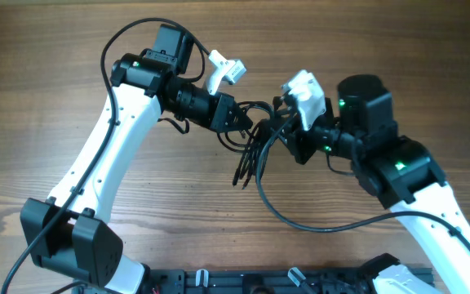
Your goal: Untangle cables
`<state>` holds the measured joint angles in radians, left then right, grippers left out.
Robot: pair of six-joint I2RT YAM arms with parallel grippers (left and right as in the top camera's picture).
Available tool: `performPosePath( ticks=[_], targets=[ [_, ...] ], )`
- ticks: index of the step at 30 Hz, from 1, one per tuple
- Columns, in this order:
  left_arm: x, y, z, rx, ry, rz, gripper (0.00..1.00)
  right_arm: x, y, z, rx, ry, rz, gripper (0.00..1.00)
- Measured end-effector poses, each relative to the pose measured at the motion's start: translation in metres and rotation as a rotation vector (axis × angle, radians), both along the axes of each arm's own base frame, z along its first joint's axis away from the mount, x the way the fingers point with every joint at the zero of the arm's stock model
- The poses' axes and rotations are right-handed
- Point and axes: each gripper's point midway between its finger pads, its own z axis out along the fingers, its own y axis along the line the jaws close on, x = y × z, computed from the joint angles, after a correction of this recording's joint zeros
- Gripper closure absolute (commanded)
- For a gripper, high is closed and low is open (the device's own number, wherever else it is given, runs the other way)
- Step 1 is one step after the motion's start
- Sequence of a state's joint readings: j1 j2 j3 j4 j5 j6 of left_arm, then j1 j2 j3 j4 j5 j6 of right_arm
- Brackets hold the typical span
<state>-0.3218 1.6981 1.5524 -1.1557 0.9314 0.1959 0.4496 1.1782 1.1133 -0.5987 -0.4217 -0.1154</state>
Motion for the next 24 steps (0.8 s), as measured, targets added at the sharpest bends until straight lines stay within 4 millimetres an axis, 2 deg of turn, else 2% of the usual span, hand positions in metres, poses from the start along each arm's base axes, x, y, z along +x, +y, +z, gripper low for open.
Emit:
performPosePath(
  ticks=[2, 5, 6, 9, 14, 15, 16, 17, 24],
  targets=[
    [0.0, 0.0, 0.0, 0.003, 0.005, 0.005, 0.96, 0.004, -0.001, -0.01, -0.061, -0.016, 0.002, 0.76],
    [0.001, 0.001, -0.001, 0.009, 0.011, 0.011, 0.96, 0.01, -0.002, -0.018, -0.109, -0.039, 0.003, 0.86],
    [0.001, 0.001, -0.001, 0.012, 0.012, 0.013, 0.96, 0.012, -0.003, -0.019, -0.119, -0.045, 0.002, 0.87],
    [0.0, 0.002, -0.003, 0.02, 0.015, 0.016, 0.96, 0.017, -0.003, -0.025, -0.139, -0.045, -0.006, 0.79],
    [-0.001, 0.002, -0.003, 0.023, 0.037, 0.027, 0.96, 0.02, -0.003, -0.03, -0.153, -0.039, -0.006, 0.78],
    [-0.001, 0.002, -0.002, 0.021, 0.04, 0.028, 0.96, 0.02, -0.003, -0.03, -0.153, -0.039, -0.006, 0.79],
    [-0.001, 0.001, -0.002, 0.017, 0.044, 0.028, 0.96, 0.02, -0.003, -0.03, -0.153, -0.039, -0.006, 0.9],
    [-0.002, 0.001, -0.001, 0.011, 0.046, 0.027, 0.96, 0.02, -0.003, -0.03, -0.153, -0.04, -0.005, 0.96],
    [0.0, 0.001, 0.0, 0.006, 0.046, 0.03, 0.96, 0.026, -0.004, -0.025, -0.143, -0.063, -0.029, 0.96]
  ],
)
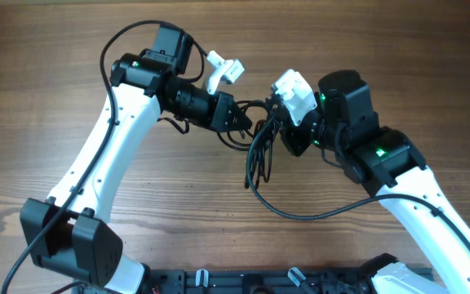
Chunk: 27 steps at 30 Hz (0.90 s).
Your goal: Untangle cables
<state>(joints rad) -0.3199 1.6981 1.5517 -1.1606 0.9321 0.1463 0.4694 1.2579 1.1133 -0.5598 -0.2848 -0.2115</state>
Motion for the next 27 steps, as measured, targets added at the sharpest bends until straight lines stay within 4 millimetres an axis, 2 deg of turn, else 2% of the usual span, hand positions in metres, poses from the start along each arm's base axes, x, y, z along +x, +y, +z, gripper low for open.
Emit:
performPosePath(
  ticks=[5, 10, 15, 17, 18, 20, 24, 25, 27],
  targets=[
    [0.008, 0.007, 0.001, -0.002, 0.009, 0.04, 0.96, 0.006, -0.005, 0.003, 0.061, 0.04, -0.071, 0.96],
    [0.019, 0.019, 0.004, -0.021, 0.022, 0.092, 0.96, 0.014, -0.021, 0.003, 0.149, 0.128, -0.177, 0.96],
    [0.028, 0.03, 0.008, -0.047, 0.034, 0.136, 0.96, 0.01, -0.036, -0.003, 0.209, 0.244, -0.235, 0.96],
    [0.034, 0.04, 0.005, -0.028, 0.042, 0.175, 0.96, 0.014, -0.051, -0.009, 0.197, 0.267, -0.306, 0.96],
    [0.041, 0.051, 0.002, -0.006, 0.044, 0.218, 0.96, 0.024, -0.077, -0.014, 0.186, 0.27, -0.417, 0.96],
    [0.057, 0.077, -0.007, 0.045, 0.048, 0.312, 0.96, 0.034, -0.109, -0.017, 0.187, 0.277, -0.554, 0.96],
    [0.066, 0.095, -0.012, 0.084, 0.058, 0.382, 0.96, 0.039, -0.134, -0.02, 0.209, 0.3, -0.667, 0.96],
    [0.066, 0.097, -0.013, 0.09, 0.059, 0.389, 0.96, 0.039, -0.136, -0.02, 0.215, 0.302, -0.671, 0.96],
    [0.066, 0.097, -0.014, 0.093, 0.059, 0.389, 0.96, 0.036, -0.127, -0.018, 0.231, 0.309, -0.602, 0.89]
  ],
)
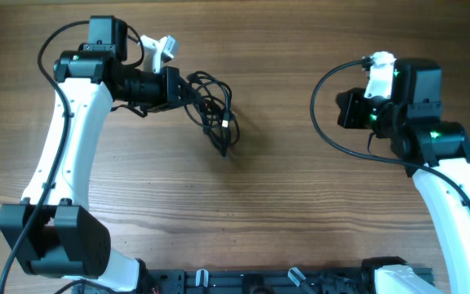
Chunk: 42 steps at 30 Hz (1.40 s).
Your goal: Untangle cables
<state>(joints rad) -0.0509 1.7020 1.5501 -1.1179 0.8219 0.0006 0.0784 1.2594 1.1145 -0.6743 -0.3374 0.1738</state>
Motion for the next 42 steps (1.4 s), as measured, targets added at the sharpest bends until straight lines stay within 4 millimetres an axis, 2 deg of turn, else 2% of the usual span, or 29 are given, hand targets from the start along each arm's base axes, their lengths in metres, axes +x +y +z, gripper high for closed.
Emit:
performPosePath(
  ticks=[4, 5, 10, 14, 21, 28, 38, 42],
  targets=[
    [-0.007, -0.01, -0.008, 0.004, 0.015, -0.031, 0.96, -0.013, 0.029, 0.005, 0.078, -0.02, 0.196, 0.81],
    [-0.009, -0.013, -0.011, 0.005, 0.021, -0.038, 0.96, -0.018, 0.036, 0.001, 0.098, -0.007, 0.25, 0.75],
    [-0.035, -0.037, -0.028, 0.016, 0.045, -0.158, 0.96, -0.028, 0.054, -0.008, 0.151, 0.009, 0.408, 0.69],
    [-0.051, -0.063, -0.019, -0.052, -0.001, -0.281, 0.96, -0.037, 0.071, -0.006, 0.15, -0.028, 0.518, 0.6],
    [-0.06, -0.077, 0.001, -0.186, -0.031, -0.346, 0.96, -0.055, 0.102, -0.005, 0.111, -0.077, 0.682, 0.57],
    [-0.067, -0.084, 0.017, -0.299, -0.019, -0.368, 0.96, -0.051, 0.102, -0.009, 0.054, -0.099, 0.687, 0.55],
    [-0.074, -0.087, 0.026, -0.36, 0.022, -0.371, 0.96, -0.035, 0.094, -0.01, -0.026, -0.144, 0.639, 0.54],
    [-0.076, -0.088, 0.03, -0.385, 0.028, -0.374, 0.96, -0.034, 0.095, -0.009, -0.023, -0.152, 0.641, 0.56]
  ],
)
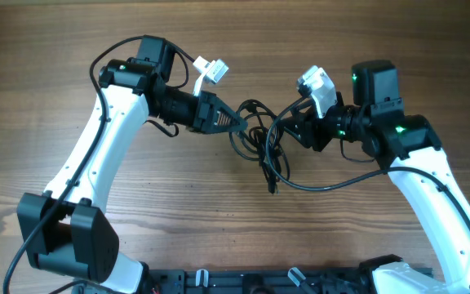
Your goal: Untangle cables
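A tangle of black cables hangs between the two arms at the middle of the table, one loose end reaching down toward the wood. My left gripper is shut on the left side of the bundle. From the right, my right gripper has its fingertips at a loop of the bundle. Its dark fingers blend into the cables, so whether they are shut cannot be made out.
The wooden table lies all around. The right arm's own black lead sags in a curve below the right gripper, close to the dangling cable end. A dark rail runs along the front edge.
Both arms have come back to the middle. The left gripper carried the bundle rightward from the left side. The right gripper, which was far right and away from the cables, now touches the bundle.
First both grippers were at the bundle in the middle, close together, and stayed so a moment later. Then the arms stood far apart, the whole bundle hanging from the left gripper alone. Now the two meet at the bundle again.
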`<state>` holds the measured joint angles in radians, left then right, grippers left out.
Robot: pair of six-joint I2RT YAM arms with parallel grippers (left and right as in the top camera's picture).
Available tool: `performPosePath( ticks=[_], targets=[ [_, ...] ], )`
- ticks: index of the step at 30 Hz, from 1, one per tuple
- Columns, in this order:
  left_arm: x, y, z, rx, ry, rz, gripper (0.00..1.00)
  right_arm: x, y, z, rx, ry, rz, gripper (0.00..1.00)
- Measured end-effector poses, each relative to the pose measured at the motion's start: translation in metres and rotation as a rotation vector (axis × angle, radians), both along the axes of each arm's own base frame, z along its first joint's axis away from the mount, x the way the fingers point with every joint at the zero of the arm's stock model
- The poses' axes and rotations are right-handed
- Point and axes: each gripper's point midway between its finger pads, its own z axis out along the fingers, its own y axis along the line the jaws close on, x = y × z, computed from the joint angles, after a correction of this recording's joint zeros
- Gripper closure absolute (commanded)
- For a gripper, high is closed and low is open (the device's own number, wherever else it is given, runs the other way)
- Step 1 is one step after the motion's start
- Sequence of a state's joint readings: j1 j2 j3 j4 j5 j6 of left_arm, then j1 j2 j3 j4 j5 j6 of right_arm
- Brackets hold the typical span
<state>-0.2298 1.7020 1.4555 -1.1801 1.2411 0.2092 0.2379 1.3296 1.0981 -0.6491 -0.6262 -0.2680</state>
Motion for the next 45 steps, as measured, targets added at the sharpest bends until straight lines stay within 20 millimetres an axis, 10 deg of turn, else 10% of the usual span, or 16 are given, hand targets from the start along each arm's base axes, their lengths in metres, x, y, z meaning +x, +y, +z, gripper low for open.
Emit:
performPosePath(
  ticks=[33, 38, 45],
  targets=[
    [-0.014, -0.017, 0.012, -0.069, 0.012, -0.061, 0.96, 0.001, 0.022, -0.004, 0.14, 0.09, 0.064, 0.62],
    [-0.019, -0.023, 0.012, -0.07, 0.008, -0.084, 0.96, 0.005, 0.024, 0.001, 0.154, 0.062, 0.07, 0.96],
    [-0.02, -0.025, 0.008, -0.052, -0.001, -0.089, 0.96, 0.028, -0.002, -0.02, 0.024, 0.097, -0.167, 0.96]
  ],
)
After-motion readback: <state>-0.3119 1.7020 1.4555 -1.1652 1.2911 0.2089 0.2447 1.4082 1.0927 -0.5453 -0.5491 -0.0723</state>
